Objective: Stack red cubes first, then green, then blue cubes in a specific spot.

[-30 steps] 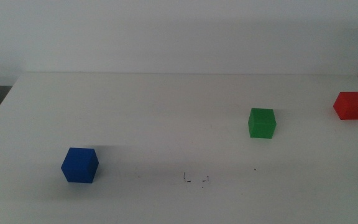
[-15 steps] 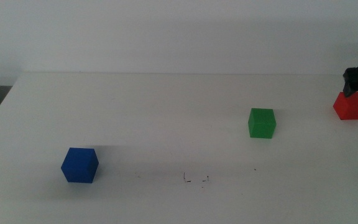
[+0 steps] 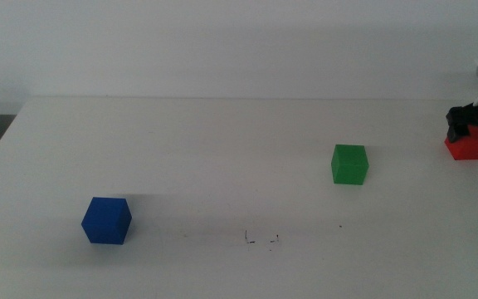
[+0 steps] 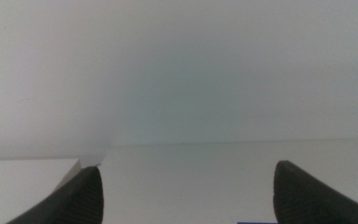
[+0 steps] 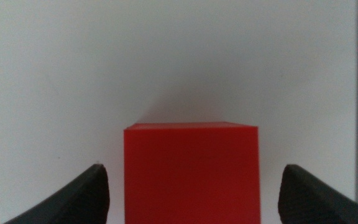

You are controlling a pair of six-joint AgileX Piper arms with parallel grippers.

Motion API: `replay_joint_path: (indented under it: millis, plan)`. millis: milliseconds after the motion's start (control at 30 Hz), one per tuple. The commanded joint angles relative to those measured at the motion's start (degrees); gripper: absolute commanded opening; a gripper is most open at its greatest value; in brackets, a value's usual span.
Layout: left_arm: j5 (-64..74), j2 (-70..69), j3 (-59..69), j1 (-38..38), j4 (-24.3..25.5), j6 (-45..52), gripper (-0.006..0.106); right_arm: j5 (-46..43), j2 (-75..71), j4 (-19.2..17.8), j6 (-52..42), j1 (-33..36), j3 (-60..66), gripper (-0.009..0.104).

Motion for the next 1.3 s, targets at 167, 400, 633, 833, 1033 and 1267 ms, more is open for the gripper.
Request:
replay_joint_path:
  millis: [167,400,633,833,1033,1267]
  plan:
    - [-0.8,-0.2,0.0,0.0,0.2,-0.5,0.094,-1.7,1.3,-0.4,0.2,-0.4,-0.4,0.074]
    - [-0.8,-0.2,0.0,0.0,0.2,-0.5,0.094,-3.2,1.3,-0.2,0.2,-0.4,-0.4,0.054]
    - [-0.8,-0.2,0.0,0.0,0.2,-0.5,0.094,-1.6,-0.2,-0.5,2.5,-0.1,-0.4,0.016]
    - [-0.8,-0.2,0.0,0.0,0.2,-0.5,0.094,3.0,-6.4,-4.2,11.3,1.8,-0.4,0.016]
    - [-0.8,-0.2,0.0,0.0,0.2,-0.5,0.094,1.6,-19.9,-8.4,21.8,9.3,11.7,0.014]
    - [-0.8,-0.2,0.0,0.0,0.2,-0.5,0.094,1.4,-29.6,-16.5,40.9,23.7,23.9,0.014]
